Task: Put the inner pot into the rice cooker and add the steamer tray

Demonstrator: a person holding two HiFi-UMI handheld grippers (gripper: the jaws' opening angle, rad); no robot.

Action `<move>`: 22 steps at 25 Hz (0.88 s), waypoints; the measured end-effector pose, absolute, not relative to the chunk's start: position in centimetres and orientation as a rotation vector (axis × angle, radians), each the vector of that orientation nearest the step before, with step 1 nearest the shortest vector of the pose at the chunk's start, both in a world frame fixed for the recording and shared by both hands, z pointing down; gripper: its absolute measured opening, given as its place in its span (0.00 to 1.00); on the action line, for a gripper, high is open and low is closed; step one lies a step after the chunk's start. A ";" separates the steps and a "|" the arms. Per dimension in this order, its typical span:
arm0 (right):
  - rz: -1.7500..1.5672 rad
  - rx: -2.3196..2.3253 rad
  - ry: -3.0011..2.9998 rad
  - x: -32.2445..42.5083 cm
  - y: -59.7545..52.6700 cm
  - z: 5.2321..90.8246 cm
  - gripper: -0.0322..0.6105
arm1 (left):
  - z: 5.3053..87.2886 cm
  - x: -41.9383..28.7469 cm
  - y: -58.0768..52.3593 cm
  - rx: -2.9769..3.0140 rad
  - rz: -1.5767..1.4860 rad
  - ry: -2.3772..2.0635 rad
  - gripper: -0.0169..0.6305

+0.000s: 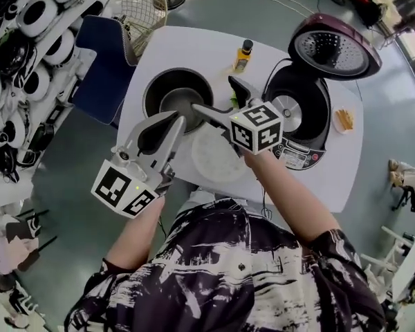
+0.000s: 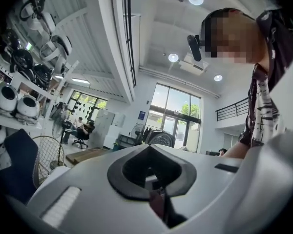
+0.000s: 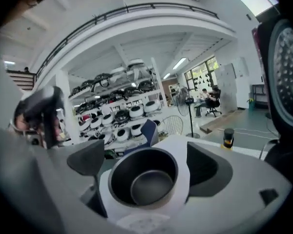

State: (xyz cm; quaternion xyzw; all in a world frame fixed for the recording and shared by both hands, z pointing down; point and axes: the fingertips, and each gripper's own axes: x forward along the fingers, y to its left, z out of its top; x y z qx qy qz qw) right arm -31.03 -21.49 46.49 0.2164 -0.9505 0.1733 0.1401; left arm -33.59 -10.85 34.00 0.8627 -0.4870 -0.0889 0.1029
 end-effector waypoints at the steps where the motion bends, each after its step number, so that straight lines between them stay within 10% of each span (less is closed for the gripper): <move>1: 0.532 0.622 -2.684 -31.9 -22.2 48.8 0.85 | 34.4 -34.4 -10.5 2.528 -0.271 -1.450 0.03; 15: 0.816 0.676 -2.063 -35.3 -27.1 67.3 0.80 | 38.1 -42.4 -6.4 2.339 -0.338 -1.590 0.03; 22: 0.745 0.585 -1.826 -34.4 -27.2 69.6 0.13 | 38.7 -45.0 -5.4 2.274 -0.358 -1.660 0.03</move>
